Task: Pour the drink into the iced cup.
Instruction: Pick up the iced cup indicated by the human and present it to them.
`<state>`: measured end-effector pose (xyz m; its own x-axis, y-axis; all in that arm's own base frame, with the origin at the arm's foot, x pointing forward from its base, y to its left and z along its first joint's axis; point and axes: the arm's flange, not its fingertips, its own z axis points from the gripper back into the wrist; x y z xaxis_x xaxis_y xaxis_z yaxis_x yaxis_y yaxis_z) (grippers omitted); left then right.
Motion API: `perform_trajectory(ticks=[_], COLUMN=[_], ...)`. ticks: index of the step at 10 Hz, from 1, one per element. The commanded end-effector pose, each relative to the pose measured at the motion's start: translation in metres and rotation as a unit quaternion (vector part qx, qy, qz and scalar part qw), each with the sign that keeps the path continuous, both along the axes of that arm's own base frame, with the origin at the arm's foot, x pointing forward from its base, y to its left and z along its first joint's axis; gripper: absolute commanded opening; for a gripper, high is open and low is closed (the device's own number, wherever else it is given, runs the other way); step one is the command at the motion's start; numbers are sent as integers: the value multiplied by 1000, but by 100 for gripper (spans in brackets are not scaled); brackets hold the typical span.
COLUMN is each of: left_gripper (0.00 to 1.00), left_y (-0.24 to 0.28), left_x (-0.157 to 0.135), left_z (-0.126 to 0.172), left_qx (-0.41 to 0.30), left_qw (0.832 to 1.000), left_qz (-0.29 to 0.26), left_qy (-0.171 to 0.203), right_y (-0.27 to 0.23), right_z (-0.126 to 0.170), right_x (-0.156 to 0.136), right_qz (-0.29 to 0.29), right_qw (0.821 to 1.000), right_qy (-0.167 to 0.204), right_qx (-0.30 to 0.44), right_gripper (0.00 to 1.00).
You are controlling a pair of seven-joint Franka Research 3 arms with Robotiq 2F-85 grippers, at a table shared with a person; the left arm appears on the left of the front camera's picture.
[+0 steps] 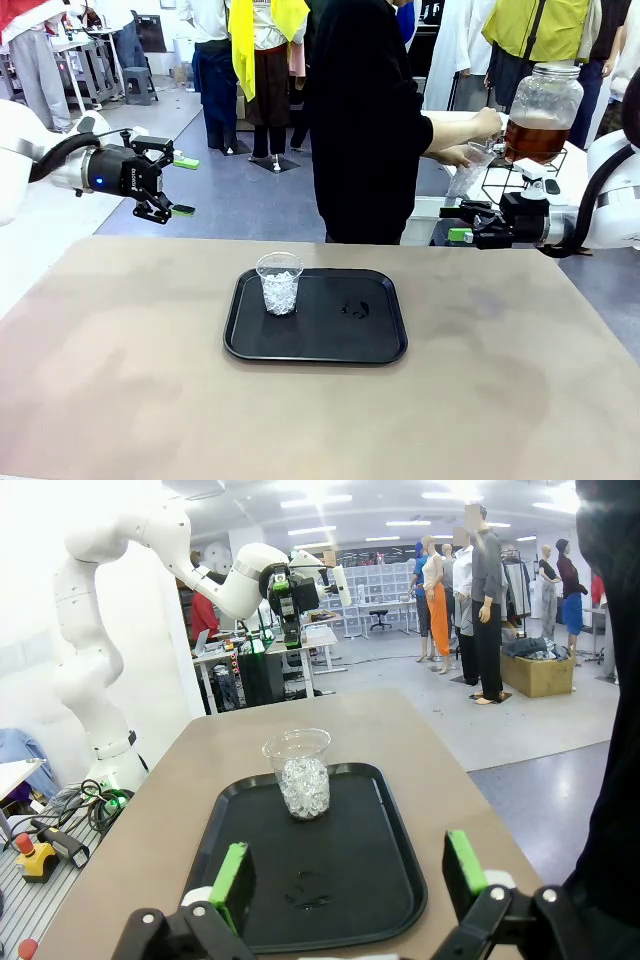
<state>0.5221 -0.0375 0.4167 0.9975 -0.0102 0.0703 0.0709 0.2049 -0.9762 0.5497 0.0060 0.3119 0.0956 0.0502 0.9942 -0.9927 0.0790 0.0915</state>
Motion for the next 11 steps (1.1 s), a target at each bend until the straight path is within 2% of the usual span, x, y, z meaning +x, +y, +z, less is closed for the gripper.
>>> perform_trajectory(ticks=[1, 11], left_gripper=[100, 100], left_y=[0, 0], left_x=[0, 0], left_z=[1, 1], left_qx=[0, 0], left_qw=[1000, 1000], left_qz=[1, 1], left_qy=[-1, -1], right_y=[-1, -1], right_z=[3, 3], right_x=[1, 1], right_qz=[6, 6], right_qw=[1000, 1000], right_qy=[7, 7], right_qx=[-1, -1], right_gripper=[100, 100])
